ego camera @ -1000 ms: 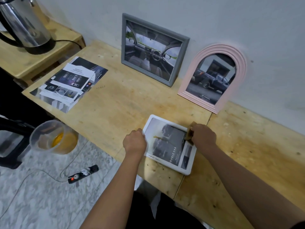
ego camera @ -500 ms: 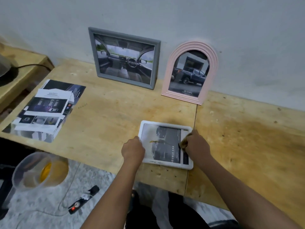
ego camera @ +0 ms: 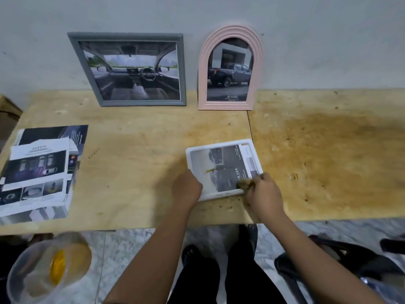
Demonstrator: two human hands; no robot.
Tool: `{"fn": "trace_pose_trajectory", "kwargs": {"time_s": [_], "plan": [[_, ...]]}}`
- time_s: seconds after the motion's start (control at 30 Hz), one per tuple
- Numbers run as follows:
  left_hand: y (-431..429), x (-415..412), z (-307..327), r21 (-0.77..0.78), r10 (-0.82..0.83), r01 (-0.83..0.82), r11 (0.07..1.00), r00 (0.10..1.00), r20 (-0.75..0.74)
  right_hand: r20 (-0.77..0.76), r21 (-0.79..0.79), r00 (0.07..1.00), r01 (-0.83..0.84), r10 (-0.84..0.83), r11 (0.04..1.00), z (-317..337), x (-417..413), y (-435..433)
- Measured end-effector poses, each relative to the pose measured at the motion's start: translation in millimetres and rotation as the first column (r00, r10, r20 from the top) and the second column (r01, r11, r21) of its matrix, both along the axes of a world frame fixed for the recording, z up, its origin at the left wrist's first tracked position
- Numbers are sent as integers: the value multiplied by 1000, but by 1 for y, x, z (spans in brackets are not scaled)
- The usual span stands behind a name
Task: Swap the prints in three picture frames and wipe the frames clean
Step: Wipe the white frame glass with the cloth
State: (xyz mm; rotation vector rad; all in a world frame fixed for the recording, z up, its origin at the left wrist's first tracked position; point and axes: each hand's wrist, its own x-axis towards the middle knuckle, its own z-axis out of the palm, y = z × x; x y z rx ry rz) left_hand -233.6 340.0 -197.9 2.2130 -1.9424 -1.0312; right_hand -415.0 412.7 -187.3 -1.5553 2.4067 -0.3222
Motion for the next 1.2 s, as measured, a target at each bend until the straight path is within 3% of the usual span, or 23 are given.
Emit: {"fn": "trace_pose_trajectory", "kwargs": {"time_s": [0.2,0.5,0.63,0.87,0.97,1.07,1.13,1.2], "plan": [[-4,3,3,21,-56,57,998,998,-8,194,-57,981,30,-18,998,-6,48,12],[-15,10,1,86,-95,99,991,994,-57,251,-16,968,35,-30,999,-15,90,10],[-22,14,2,154,-77,94,984,991,-108,256,-96,965,-26,50,995,-19,112,10],[-26,13,1,130,-121,130,983,990,-71,356,-256,921,-66,158,964,-21,119,20],[-27,15,0,148,-118,132,980,988,-101,445,-250,867,-120,224,961,-22,105,26],[-24,17,-2,143,-110,127,982,987,-121,601,-111,785,-104,151,988,-13,84,27],[-19,16,-5,112,-119,128,985,989,-88,683,-93,728,4,60,996,-6,70,24],[-13,13,-5,63,-112,115,991,993,-41,786,-138,618,229,-35,964,0,56,17]]}}
